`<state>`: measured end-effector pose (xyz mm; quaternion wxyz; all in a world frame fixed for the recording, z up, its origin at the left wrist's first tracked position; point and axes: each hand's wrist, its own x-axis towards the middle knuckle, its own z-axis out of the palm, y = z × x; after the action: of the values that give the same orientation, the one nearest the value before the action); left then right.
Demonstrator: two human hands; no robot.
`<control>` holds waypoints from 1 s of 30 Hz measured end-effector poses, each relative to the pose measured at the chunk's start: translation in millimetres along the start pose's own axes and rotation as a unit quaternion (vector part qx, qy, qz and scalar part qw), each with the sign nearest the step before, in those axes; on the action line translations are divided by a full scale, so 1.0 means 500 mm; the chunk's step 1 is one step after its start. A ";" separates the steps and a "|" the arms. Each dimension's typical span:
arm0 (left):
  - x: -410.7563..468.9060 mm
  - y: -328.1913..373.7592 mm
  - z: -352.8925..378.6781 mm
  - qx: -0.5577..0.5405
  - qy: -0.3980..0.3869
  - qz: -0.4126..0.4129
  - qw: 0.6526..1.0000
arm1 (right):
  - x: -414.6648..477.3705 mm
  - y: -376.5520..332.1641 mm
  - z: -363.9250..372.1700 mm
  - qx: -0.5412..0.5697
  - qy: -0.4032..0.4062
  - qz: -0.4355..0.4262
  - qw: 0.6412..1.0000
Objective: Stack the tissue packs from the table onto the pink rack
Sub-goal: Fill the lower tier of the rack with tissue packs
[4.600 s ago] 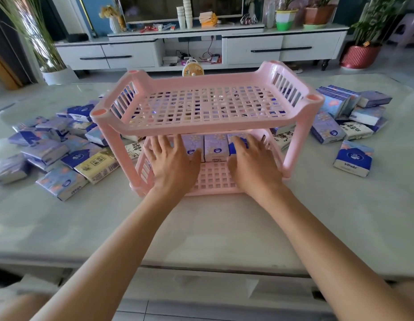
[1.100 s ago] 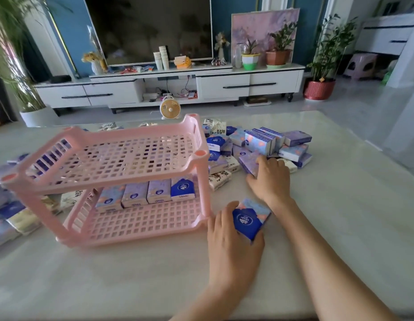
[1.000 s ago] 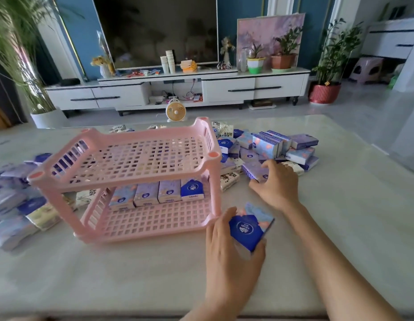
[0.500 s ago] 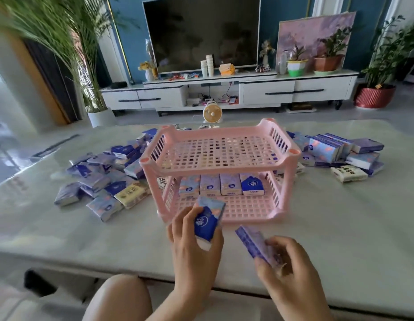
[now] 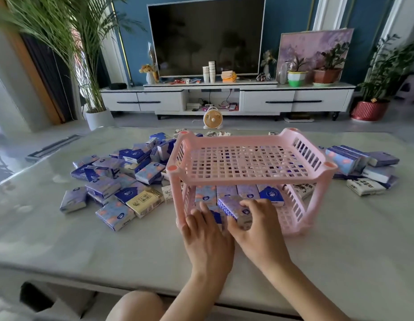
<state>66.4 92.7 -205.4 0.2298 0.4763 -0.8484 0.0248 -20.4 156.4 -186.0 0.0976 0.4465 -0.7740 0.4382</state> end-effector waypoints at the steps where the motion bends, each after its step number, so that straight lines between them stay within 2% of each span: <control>1: -0.004 -0.001 -0.004 -0.010 -0.005 0.000 1.000 | 0.005 -0.001 0.008 -0.015 -0.004 0.002 1.000; 5: -0.018 -0.017 -0.025 -0.053 0.034 0.038 0.997 | 0.006 0.000 0.026 -0.056 -0.004 -0.005 0.998; 8: -0.009 -0.028 -0.024 -0.065 0.035 0.044 0.996 | -0.003 0.003 0.028 -0.073 -0.018 -0.010 0.997; 14: -0.017 -0.012 -0.013 -0.022 -0.013 0.061 0.998 | -0.021 0.015 0.019 -0.040 -0.102 -0.009 0.994; 17: -0.025 -0.009 -0.008 -0.016 -0.028 0.061 0.998 | -0.028 0.024 0.021 -0.054 -0.095 -0.031 0.994; 22: -0.029 -0.015 0.002 -0.032 -0.029 0.032 0.999 | -0.021 0.030 0.009 -0.040 -0.132 -0.037 0.990; 25: -0.033 -0.013 -0.002 -0.030 -0.050 0.038 0.998 | -0.017 0.038 0.004 -0.051 -0.155 -0.046 0.985; 30: -0.030 -0.018 -0.002 -0.030 -0.083 0.050 0.995 | -0.021 0.042 0.007 -0.084 -0.147 -0.069 0.983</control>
<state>80.5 100.1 -212.5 0.1708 0.4267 -0.8877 -0.0291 -29.8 164.7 -206.2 0.0501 0.5490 -0.7810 0.2936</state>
